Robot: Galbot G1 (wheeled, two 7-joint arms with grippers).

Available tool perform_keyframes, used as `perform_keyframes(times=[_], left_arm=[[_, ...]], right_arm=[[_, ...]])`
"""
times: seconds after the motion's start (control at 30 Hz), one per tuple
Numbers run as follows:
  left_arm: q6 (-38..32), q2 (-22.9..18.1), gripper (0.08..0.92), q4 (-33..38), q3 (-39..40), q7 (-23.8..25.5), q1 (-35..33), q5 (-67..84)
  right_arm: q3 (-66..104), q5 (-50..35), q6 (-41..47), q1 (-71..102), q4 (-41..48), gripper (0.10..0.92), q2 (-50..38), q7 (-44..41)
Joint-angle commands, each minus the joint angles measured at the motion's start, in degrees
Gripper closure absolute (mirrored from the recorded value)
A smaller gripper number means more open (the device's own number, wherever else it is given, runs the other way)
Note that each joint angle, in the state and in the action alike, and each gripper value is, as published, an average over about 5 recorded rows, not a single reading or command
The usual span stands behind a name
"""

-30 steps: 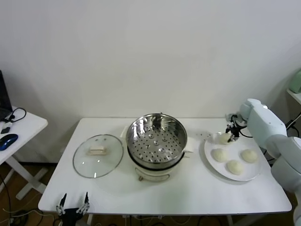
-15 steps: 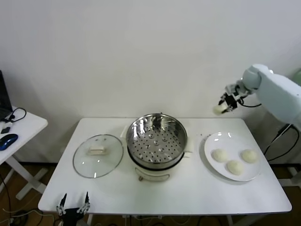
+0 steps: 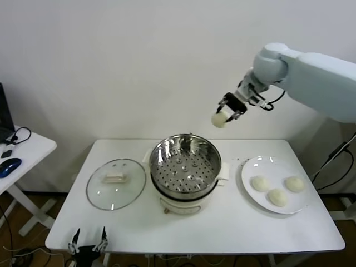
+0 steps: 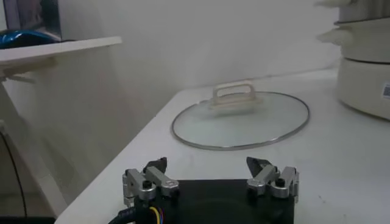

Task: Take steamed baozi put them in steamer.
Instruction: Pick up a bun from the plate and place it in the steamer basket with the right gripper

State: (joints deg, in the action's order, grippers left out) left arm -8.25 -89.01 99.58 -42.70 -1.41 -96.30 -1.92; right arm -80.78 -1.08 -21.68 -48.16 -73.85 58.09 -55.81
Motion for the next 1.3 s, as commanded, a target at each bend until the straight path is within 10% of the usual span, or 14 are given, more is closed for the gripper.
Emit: perform_keyframes(times=[0.03, 0.37, 1.3], left_arm=[[-0.07, -0.07, 0.177, 0.08, 0.0, -0.01, 0.03, 0.06], [-0.91, -0.04, 0.177, -0.8, -0.69, -0.3, 0.17, 0.04], [-2.06, 0.32, 0.177, -2.46, -0.89, -0.85, 0.35, -0.19]], right_arm=[[-2.55, 13.64, -8.5, 2.12, -0.68, 0.533, 9.17, 6.38], [2.03, 21.09, -13.28, 12.77, 11.98, 0.533, 16.75, 10.5], [0.54, 22.83, -13.32, 16.59, 13.66, 0.53, 14.88, 9.75]])
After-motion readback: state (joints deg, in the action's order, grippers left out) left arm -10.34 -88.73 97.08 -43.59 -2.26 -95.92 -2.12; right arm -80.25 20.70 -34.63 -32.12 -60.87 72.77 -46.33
